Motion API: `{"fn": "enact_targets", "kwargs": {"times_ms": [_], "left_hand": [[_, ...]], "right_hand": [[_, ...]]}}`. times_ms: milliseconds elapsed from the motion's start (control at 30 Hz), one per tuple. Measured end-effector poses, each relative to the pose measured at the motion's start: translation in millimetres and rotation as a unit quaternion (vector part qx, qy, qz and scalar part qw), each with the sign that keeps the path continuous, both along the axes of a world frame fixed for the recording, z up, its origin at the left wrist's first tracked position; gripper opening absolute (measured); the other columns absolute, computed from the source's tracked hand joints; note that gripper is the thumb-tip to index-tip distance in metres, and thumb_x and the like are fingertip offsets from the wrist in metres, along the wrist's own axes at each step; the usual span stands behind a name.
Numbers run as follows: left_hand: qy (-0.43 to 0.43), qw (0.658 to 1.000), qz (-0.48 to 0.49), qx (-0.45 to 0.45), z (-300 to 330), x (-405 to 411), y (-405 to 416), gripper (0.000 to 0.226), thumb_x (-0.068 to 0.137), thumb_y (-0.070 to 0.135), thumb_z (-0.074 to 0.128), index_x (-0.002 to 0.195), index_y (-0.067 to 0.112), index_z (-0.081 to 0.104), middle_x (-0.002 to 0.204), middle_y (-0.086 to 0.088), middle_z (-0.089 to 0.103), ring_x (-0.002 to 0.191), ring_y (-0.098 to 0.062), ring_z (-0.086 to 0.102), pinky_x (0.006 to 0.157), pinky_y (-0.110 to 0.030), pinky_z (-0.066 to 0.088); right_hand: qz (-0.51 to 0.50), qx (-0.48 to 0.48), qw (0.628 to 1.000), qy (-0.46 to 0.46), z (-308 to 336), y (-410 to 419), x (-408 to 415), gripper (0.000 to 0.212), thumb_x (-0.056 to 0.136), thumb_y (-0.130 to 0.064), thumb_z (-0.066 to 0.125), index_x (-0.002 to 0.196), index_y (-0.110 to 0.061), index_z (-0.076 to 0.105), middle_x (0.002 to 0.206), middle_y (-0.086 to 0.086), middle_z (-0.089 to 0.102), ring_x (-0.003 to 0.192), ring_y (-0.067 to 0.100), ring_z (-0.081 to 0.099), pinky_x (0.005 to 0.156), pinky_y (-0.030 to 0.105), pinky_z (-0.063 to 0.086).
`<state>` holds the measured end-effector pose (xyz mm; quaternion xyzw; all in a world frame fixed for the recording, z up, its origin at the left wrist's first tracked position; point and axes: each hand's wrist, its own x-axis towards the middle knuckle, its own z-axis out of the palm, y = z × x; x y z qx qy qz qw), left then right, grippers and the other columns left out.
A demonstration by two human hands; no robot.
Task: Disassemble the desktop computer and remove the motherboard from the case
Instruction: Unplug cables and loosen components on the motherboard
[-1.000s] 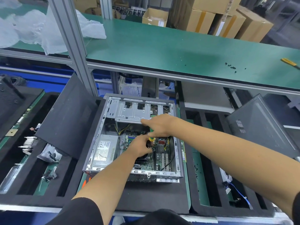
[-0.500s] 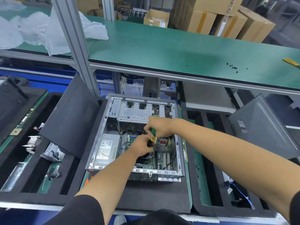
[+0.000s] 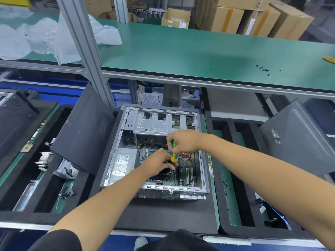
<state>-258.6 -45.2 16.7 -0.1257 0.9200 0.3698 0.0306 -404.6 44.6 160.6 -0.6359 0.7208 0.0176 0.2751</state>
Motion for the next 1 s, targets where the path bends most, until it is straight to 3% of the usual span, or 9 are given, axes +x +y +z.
{"fn": "enact_targets", "kwargs": {"times_ms": [100,233,367,500,633,733,900,1000], "left_hand": [[-0.012,1.000,-0.002,-0.008,1.3,1.6,0.5,0.013,0.089,0.036,0.073,0.100,0.031,0.076,0.101,0.001,0.067,0.102,-0.015,0.054,0.088,-0.038,0.049],[-0.039,0.999,-0.016,-0.033,2.9,0.1,0.7,0.013,0.090,0.038,0.072,0.099,0.030,0.076,0.097,0.003,0.072,0.097,-0.016,0.060,0.085,-0.039,0.053],[-0.047,0.997,-0.006,-0.053,3.0,-1.3,1.6,0.014,0.090,0.042,0.070,0.099,0.033,0.075,0.095,0.002,0.069,0.089,-0.016,0.063,0.079,-0.040,0.054],[-0.047,0.997,0.001,-0.060,4.0,-2.5,2.6,0.017,0.091,0.043,0.069,0.101,0.030,0.075,0.090,0.003,0.071,0.086,-0.017,0.065,0.076,-0.041,0.055],[-0.049,0.997,0.002,-0.056,3.9,-3.8,3.3,0.016,0.090,0.042,0.071,0.099,0.029,0.076,0.088,0.004,0.071,0.084,-0.016,0.065,0.075,-0.041,0.056],[-0.050,0.997,-0.010,-0.054,3.9,-2.7,2.5,0.014,0.090,0.040,0.071,0.098,0.029,0.076,0.091,0.002,0.071,0.087,-0.018,0.065,0.077,-0.042,0.055],[-0.054,0.996,-0.016,-0.075,6.1,-3.1,3.1,0.016,0.090,0.042,0.069,0.099,0.031,0.075,0.097,0.001,0.068,0.093,-0.017,0.062,0.080,-0.042,0.054],[-0.061,0.992,-0.029,-0.107,5.6,-4.3,3.4,0.021,0.091,0.048,0.066,0.103,0.032,0.073,0.103,0.000,0.063,0.095,-0.019,0.062,0.080,-0.041,0.054]], "right_hand": [[-0.015,0.005,1.000,-0.011,-1.5,0.6,1.5,0.006,0.085,-0.024,0.063,0.086,-0.029,0.066,0.066,-0.017,0.065,0.059,-0.003,0.055,0.055,0.027,0.038],[-0.036,0.023,0.998,-0.044,-3.9,-0.2,2.4,0.005,0.089,-0.019,0.062,0.090,-0.021,0.067,0.072,-0.009,0.071,0.070,0.015,0.066,0.067,0.034,0.052],[-0.035,0.024,0.998,-0.039,-5.8,-1.7,3.6,0.006,0.089,-0.017,0.062,0.091,-0.019,0.068,0.075,-0.008,0.071,0.064,0.011,0.062,0.062,0.032,0.049],[-0.037,0.029,0.998,-0.036,-5.6,-2.9,3.9,0.006,0.089,-0.018,0.061,0.091,-0.019,0.067,0.078,-0.006,0.074,0.073,0.018,0.070,0.071,0.039,0.055],[-0.041,0.030,0.998,-0.036,-6.3,-4.3,3.3,0.006,0.089,-0.017,0.061,0.091,-0.018,0.067,0.079,-0.005,0.074,0.071,0.014,0.068,0.069,0.036,0.053],[-0.046,0.031,0.998,-0.032,-8.2,-5.3,5.1,0.008,0.089,-0.018,0.060,0.092,-0.017,0.068,0.076,-0.007,0.074,0.060,0.002,0.060,0.061,0.028,0.048],[-0.052,0.048,0.997,-0.012,-8.2,-7.8,6.0,0.010,0.090,-0.021,0.061,0.097,-0.015,0.066,0.079,-0.002,0.072,0.065,0.014,0.062,0.063,0.032,0.049],[-0.015,0.082,0.995,0.048,-4.8,-8.2,5.0,0.019,0.093,-0.030,0.060,0.101,-0.015,0.050,0.079,0.000,0.063,0.069,0.023,0.059,0.059,0.034,0.042]]}}
